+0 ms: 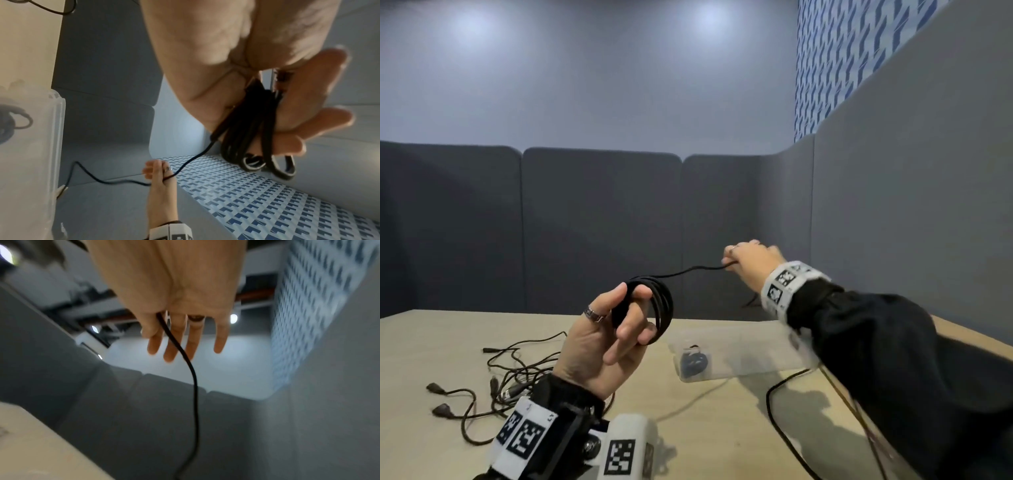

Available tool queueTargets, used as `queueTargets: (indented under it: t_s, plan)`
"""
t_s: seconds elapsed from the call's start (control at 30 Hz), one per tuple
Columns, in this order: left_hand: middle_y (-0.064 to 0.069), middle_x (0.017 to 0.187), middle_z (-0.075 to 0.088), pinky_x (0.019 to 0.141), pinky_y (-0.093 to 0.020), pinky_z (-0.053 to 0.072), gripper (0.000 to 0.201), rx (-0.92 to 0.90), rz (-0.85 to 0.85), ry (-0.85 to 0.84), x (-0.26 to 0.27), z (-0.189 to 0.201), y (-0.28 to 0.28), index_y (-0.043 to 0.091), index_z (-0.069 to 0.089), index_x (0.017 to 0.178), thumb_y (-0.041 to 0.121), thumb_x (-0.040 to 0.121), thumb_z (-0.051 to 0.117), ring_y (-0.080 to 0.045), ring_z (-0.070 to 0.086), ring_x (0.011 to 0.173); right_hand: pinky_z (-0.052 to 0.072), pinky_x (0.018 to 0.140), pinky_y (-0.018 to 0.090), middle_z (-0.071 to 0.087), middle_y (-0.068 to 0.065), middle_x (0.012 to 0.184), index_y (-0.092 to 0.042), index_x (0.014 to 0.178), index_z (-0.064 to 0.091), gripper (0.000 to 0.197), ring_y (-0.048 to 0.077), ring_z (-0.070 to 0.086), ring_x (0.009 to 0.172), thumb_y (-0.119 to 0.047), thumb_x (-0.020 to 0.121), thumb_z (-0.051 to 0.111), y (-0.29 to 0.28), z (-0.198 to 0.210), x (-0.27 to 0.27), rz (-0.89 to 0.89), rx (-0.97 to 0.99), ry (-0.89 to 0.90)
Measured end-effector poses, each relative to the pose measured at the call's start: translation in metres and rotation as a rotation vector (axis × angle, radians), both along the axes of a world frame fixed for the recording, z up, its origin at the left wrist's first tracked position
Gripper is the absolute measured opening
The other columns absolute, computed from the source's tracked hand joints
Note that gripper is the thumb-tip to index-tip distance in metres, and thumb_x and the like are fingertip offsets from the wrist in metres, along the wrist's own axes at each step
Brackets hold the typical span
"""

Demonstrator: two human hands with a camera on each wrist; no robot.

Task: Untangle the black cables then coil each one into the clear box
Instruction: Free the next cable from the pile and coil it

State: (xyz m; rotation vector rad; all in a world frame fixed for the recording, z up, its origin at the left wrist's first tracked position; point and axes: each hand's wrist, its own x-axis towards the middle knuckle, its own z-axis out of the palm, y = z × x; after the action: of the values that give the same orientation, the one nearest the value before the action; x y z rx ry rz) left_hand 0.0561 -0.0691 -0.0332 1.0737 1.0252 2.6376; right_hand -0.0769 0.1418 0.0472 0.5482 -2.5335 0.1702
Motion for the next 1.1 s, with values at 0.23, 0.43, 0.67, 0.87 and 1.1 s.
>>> queueTargets:
  t_s: [0.23,0.43,0.67,0.87,1.1]
  plan:
    - [-0.006,0.064,0.062,0.076,-0.02,0.051,0.046,0.164,-0.047,-0.032,-0.019,0.002,-0.006,-0.002,0.066,0.103,0.027,0.1,0.03,-0.015,0.059,0.047,0.042,0.07,0.032,0.056,0.004,0.078,-0.01,0.1,0.052,0.021,0.028,0.052,0.075,-0.029,0.098,0.044,0.065,0.037,0.003,0.121,-0.732,0.284]
    - [0.013,0.056,0.052,0.07,-0.009,0.051,0.02,0.491,0.411,-0.217,-0.011,0.006,-0.008,0.012,0.07,0.086,0.024,0.084,0.054,0.001,0.049,0.042,0.046,0.058,0.03,0.061,-0.008,0.093,-0.04,0.108,0.039,0.031,0.023,0.065,0.071,-0.063,0.088,0.032,0.06,-0.018,0.078,0.258,0.215,0.319]
    - [-0.005,0.105,0.072,0.089,-0.028,0.052,0.03,0.409,0.55,-0.15,-0.022,0.007,-0.011,0.001,0.057,0.115,0.018,0.092,0.047,-0.013,0.069,0.097,0.05,0.075,0.037,0.066,-0.002,0.095,-0.029,0.113,0.039,0.024,0.025,0.062,0.087,-0.046,0.097,0.036,0.052,-0.071,0.13,0.282,0.308,0.045]
    - [-0.015,0.118,0.063,0.093,-0.033,0.045,0.024,0.154,0.746,-0.172,-0.034,0.003,-0.006,-0.003,0.04,0.121,0.009,0.102,0.031,-0.018,0.069,0.097,0.035,0.058,0.018,0.055,-0.009,0.078,-0.025,0.102,0.061,0.018,0.006,0.044,0.067,-0.038,0.094,0.052,0.02,-0.077,0.148,0.638,0.253,-0.3]
    - [-0.01,0.068,0.07,0.072,-0.027,0.038,0.028,-0.656,1.046,0.007,-0.031,-0.007,0.003,0.0,0.052,0.1,0.022,0.102,0.033,-0.008,0.058,0.055,0.051,0.064,0.033,0.064,-0.015,0.079,-0.036,0.092,0.059,0.026,0.003,0.058,0.071,-0.057,0.085,0.047,0.016,-0.032,0.144,0.724,-0.211,0.099]
